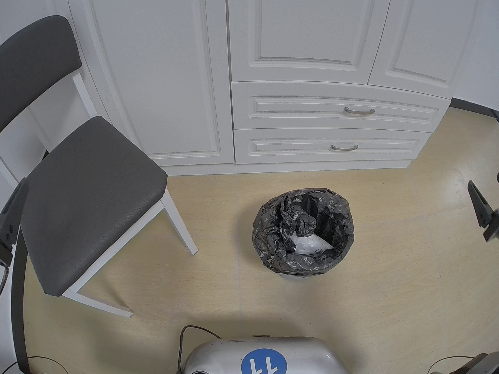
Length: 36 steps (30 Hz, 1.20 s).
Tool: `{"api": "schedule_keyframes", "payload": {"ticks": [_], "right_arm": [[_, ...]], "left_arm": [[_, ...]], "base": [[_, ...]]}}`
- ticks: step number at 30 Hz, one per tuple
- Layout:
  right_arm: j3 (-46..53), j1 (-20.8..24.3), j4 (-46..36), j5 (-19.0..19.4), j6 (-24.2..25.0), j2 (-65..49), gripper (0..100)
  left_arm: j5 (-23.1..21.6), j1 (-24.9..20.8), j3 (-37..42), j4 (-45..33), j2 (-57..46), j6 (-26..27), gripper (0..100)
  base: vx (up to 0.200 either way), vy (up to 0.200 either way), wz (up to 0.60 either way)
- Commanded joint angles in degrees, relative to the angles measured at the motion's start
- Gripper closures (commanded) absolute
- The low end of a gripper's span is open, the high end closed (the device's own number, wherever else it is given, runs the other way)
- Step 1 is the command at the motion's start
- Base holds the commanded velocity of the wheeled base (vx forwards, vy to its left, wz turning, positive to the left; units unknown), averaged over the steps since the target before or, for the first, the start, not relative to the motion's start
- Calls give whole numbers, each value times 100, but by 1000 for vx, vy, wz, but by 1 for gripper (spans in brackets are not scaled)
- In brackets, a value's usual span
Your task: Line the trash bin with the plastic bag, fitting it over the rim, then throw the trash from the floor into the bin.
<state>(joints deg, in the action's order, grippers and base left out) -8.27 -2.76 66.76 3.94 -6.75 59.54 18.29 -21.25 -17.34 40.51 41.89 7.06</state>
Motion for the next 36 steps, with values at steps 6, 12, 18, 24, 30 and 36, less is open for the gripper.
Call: {"api": "schedule_keyframes", "payload": {"ticks": [6, 12, 18, 24, 30, 36], "right_arm": [[-729, 267, -7194, 925, 535, -5954, 0], [9, 267, -6676, 889, 1220, -5954, 0], [783, 267, -6465, 854, 763, -5954, 0], [818, 258, -6403, 810, 43, -5945, 0], [818, 258, -6623, -315, 587, -5945, 0], [818, 267, -6693, -376, 719, -5945, 0]], "left_arm": [[-115, 1009, 28, -1344, -2088, 322, 0], [-141, 1360, 266, -1687, -2712, 322, 0], [-238, 1817, 415, -2267, -3582, 322, 0], [-167, 2125, 635, -3154, -4189, -3, 0], [-176, 2125, 1716, -3084, -4189, -284, 0], [-422, 2125, 1646, -3989, -4189, -1049, 0]], "base": [[0, 0, 0], [0, 0, 0], [0, 0, 0], [0, 0, 0], [0, 0, 0], [0, 0, 0]]}}
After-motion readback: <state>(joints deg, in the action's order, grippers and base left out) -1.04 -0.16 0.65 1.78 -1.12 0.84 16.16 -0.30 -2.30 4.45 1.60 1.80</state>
